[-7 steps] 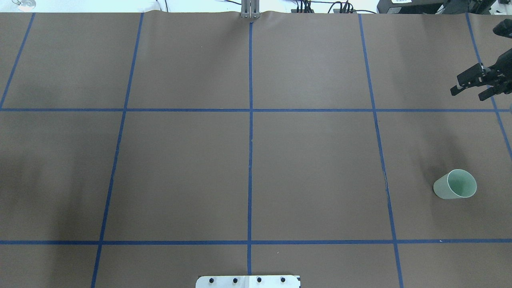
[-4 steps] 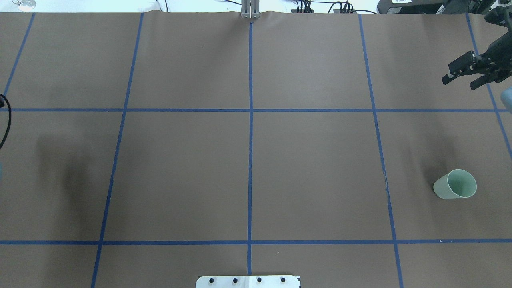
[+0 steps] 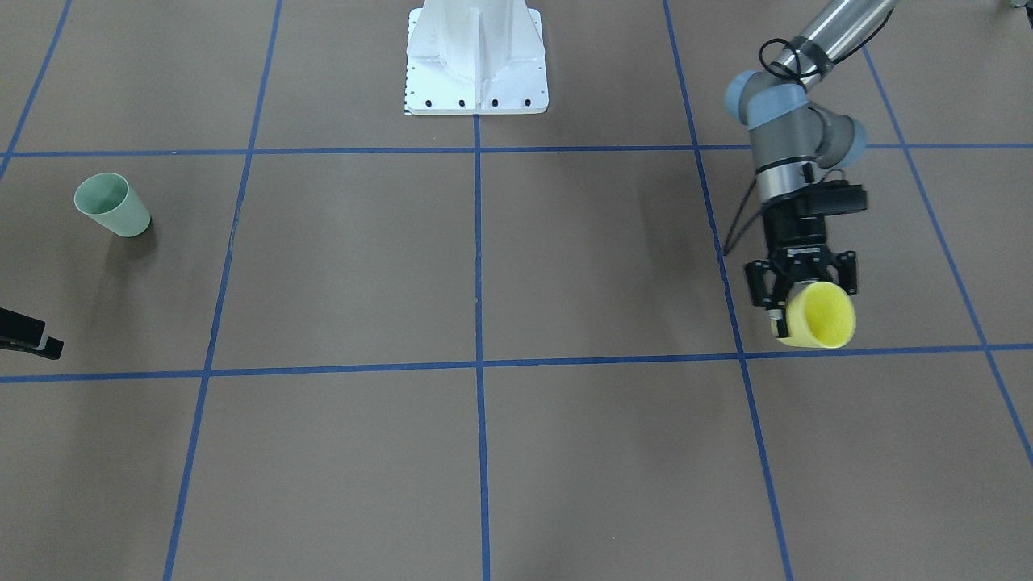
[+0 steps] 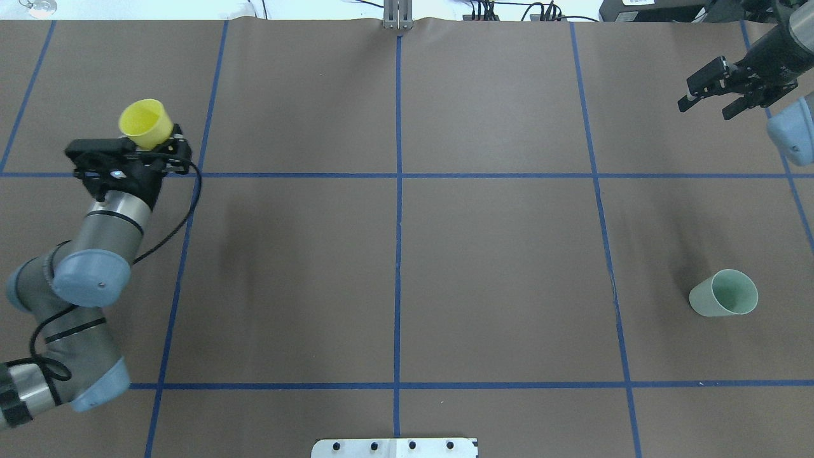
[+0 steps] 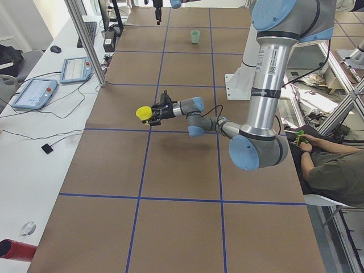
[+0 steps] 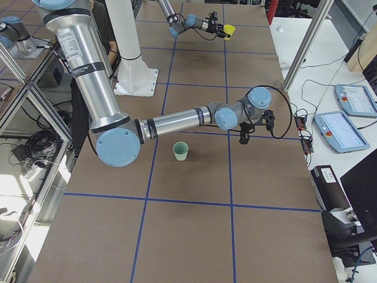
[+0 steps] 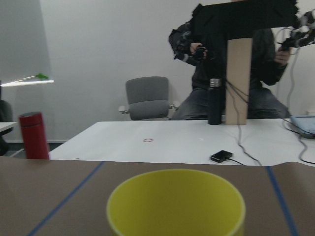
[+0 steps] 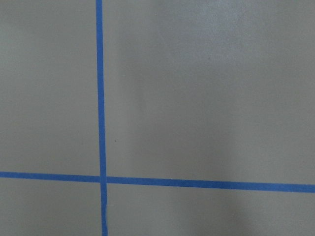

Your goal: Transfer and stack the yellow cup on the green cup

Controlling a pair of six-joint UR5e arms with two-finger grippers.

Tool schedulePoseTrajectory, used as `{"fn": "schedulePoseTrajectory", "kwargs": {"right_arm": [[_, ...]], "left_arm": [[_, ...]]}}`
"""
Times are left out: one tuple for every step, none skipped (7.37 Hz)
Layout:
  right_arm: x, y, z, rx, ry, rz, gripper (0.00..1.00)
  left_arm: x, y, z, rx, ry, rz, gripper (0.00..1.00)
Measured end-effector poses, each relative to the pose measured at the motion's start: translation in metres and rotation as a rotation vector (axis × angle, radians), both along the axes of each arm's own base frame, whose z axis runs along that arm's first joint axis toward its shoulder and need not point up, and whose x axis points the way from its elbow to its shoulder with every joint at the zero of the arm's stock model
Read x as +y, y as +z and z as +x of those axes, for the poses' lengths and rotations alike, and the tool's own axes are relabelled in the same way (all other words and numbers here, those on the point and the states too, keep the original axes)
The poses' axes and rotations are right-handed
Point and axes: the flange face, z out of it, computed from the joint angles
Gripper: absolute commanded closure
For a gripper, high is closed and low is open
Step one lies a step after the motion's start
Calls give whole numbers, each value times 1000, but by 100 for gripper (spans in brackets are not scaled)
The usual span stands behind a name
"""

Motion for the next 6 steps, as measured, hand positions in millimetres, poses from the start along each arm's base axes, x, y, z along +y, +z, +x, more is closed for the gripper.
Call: {"fn": "schedulePoseTrajectory", "kwargs": {"right_arm": [[-5, -17, -13, -8, -13, 22, 1], [-8, -35, -27, -17, -29, 44, 1], [-10, -56, -40, -29, -36, 60, 1], [-8, -81, -57, -46, -40, 65, 1], [2, -110, -84, -65, -50, 62, 1], [14, -138, -113, -83, -70, 66, 1]], "left_arm": [[2, -43, 34, -6, 125, 49, 44], [5, -74, 58, -1, 240, 81, 44], [8, -97, 78, -1, 337, 108, 44], [10, -113, 99, -34, 425, 142, 43], [12, -131, 126, -80, 512, 186, 43], [20, -150, 151, -115, 595, 232, 43]]}}
